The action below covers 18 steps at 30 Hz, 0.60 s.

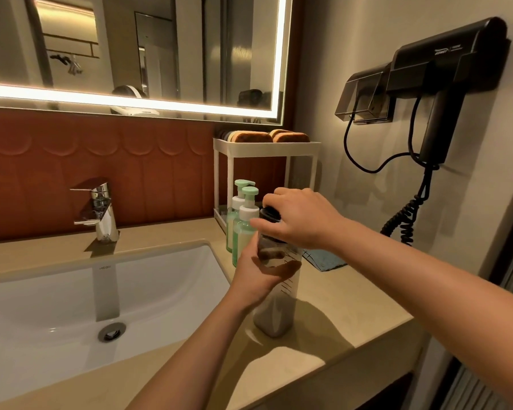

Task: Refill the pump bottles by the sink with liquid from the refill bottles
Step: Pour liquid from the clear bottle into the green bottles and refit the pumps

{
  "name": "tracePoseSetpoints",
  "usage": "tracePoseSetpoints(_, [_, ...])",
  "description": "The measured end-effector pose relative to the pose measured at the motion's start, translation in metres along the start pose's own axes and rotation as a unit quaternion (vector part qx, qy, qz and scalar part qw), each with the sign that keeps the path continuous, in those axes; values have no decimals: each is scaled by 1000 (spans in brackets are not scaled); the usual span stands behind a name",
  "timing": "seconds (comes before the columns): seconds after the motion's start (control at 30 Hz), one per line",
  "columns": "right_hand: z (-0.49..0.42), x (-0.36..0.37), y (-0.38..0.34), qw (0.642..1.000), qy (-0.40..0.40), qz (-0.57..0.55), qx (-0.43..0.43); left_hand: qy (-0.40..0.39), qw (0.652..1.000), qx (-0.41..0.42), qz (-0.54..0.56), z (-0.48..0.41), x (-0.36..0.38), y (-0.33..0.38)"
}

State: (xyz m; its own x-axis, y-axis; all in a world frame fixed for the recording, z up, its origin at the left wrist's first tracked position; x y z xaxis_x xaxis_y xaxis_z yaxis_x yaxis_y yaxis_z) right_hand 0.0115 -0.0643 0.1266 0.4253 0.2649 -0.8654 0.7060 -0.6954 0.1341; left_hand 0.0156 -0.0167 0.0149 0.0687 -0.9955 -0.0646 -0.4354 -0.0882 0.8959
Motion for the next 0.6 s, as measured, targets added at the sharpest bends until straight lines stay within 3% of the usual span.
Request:
tracePoseSetpoints(0.1, [7,17,7,964,-129,-232,-11,-97,994,-41,-4,-3,-1,-6])
tracePoseSetpoints(0.17, [11,16,11,953,-111,-280,-15,-144,988,-61,9,-3,0,-8])
tracePoseSetpoints(0.27, [11,10,10,968,-36,-249,-25,-151,987,-59,6,-3,0,-5])
tracePoseSetpoints(0.4, [12,4,5,986,4,-163,-27,-94,995,-29,-7,0,-4,-2])
tracePoseSetpoints(0.6, [14,3,7,982,28,-186,12,-31,999,-7,6,5,-5,1])
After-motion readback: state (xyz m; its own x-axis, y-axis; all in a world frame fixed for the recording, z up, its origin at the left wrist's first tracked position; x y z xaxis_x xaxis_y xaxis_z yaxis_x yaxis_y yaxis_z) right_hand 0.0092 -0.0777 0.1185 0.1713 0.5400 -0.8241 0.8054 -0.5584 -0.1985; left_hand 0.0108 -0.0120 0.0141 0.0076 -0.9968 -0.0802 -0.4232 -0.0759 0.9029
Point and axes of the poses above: each hand's wrist, its own z-axis away from the middle knuckle, its own x-axis out of the palm, y = z × x, the point moved 9 cm from there along -z, towards the middle knuckle
